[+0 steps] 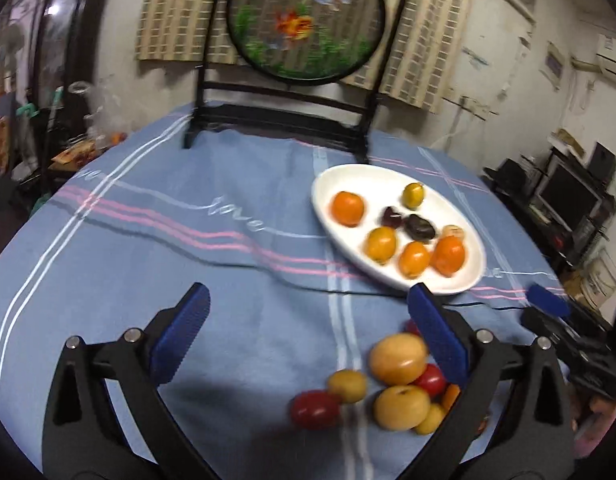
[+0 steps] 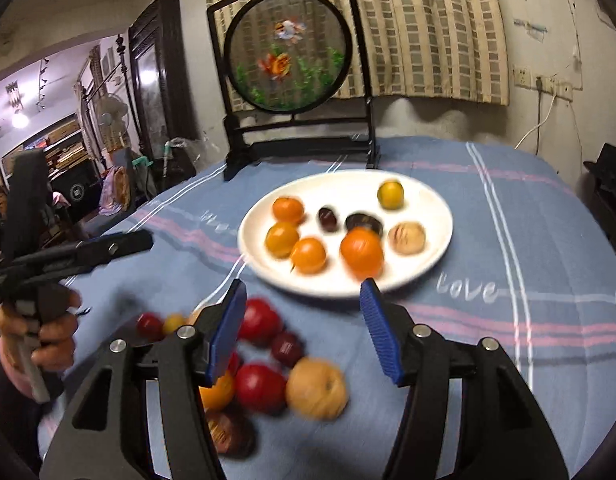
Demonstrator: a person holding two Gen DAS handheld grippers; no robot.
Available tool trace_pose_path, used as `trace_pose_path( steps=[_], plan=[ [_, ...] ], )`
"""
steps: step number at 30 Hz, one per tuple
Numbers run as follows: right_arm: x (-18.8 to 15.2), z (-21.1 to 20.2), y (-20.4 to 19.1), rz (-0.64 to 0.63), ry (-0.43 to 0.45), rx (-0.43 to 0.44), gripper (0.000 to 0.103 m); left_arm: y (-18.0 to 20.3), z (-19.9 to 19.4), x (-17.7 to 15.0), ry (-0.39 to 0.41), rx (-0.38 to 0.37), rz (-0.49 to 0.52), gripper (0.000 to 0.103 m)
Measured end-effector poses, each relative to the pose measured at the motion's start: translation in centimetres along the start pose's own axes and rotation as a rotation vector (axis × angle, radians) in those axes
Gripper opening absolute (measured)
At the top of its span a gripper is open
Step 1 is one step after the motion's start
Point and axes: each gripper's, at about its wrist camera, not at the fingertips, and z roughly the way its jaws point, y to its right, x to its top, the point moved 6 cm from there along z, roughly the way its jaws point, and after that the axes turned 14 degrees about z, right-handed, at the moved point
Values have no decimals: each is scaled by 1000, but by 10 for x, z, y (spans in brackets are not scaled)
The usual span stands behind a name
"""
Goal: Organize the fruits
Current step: 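Move both open tools back toward the fruit pile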
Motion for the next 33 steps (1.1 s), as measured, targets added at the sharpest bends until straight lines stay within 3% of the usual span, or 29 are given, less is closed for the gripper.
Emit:
trace_pose_path(
  steps=[2,7,13,17,33],
  plan=[
    [-10,-3,-6,-15,-28,10,60,-11,-1,-7,-8,45,-14,101],
    [-32,-8,-22,-70,-95,25,60,-21,-6,-15,-14,65,-36,101],
    [-49,-7,-24,-72,-184,52,60,-10,-5,-15,-19,67,15,101],
    [-63,-3,-23,-85,-241,14,60,-4,-6,-15,-15,92,54,101],
    [-87,14,-28,-141,-365,-4,60,-3,-9,-12,-4,75,54,101]
  ],
)
